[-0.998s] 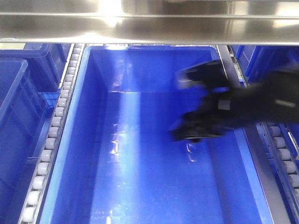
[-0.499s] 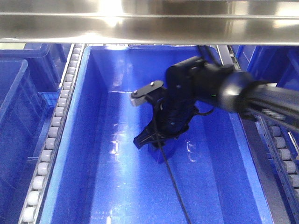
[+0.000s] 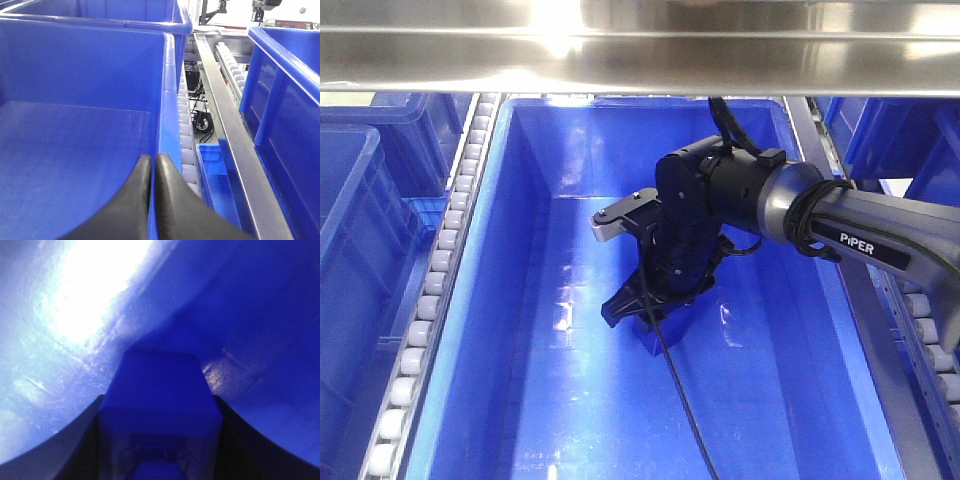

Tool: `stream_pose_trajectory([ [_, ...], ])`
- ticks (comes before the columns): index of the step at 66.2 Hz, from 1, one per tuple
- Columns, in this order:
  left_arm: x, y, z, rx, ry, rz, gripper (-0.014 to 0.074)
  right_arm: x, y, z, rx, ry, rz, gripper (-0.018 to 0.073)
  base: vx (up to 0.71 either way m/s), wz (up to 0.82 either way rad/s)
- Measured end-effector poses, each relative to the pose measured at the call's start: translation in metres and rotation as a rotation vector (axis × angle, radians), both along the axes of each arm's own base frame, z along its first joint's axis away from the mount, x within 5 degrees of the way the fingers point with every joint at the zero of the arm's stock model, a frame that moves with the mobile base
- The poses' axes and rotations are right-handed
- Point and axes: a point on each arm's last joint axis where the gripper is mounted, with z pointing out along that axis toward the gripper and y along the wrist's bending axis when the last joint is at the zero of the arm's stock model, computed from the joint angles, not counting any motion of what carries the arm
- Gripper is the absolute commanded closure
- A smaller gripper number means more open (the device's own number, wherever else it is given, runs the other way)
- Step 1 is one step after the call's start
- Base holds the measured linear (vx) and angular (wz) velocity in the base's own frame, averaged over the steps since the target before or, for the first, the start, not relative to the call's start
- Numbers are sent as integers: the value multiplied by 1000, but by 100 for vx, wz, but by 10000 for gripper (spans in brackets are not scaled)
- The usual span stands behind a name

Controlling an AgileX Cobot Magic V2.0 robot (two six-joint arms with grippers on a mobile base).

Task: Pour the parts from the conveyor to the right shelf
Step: 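Lower the right gripper with the block into the blue bin, then open the right gripper to release the blue block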

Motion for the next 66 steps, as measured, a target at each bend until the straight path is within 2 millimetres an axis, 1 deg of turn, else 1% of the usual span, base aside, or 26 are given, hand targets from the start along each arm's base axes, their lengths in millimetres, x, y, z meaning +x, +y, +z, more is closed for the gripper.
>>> stream_pose_trajectory([
  [6,0,0,0,0,0,0,603,1,0,1,0,-1,0,318,0,0],
  [7,0,0,0,0,0,0,603,1,1,1,1,-1,0,283,0,0],
  [9,0,0,0,0,0,0,603,1,1,1,0,0,0,246,0,0],
  [12,0,0,0,0,0,0,603,1,1,1,1,-1,0,161,0,0],
  [19,0,0,0,0,0,0,603,1,1,-1,-2,3,0,0,0,0],
  [23,0,0,0,0,0,0,603,0,0,-4,-8,12,0,-57,0,0],
  [27,0,0,0,0,0,0,603,0,0,-3,-5,7,-2,-89,0,0],
  [32,0,0,0,0,0,0,603,-2,-2,5,13,-19,-12,-93,0,0],
  [37,0,0,0,0,0,0,603,-8,-6,19,51,-75,-18,-83,0,0],
  [38,0,0,0,0,0,0,603,-9,-7,19,52,-76,-19,-80,0,0],
  [43,0,0,0,0,0,0,603,-18,-13,35,104,-155,-22,-57,0,0],
  [47,0,0,0,0,0,0,603,-28,-20,41,133,-199,-24,-33,0,0],
  [49,0,0,0,0,0,0,603,-34,-24,49,156,-234,-26,-21,0,0],
  [58,0,0,0,0,0,0,603,-60,-48,63,208,-316,-44,36,0,0],
  [62,0,0,0,0,0,0,603,-73,-61,74,242,-368,-68,76,0,0],
  [66,0,0,0,0,0,0,603,-86,-75,79,266,-403,-103,129,0,0],
])
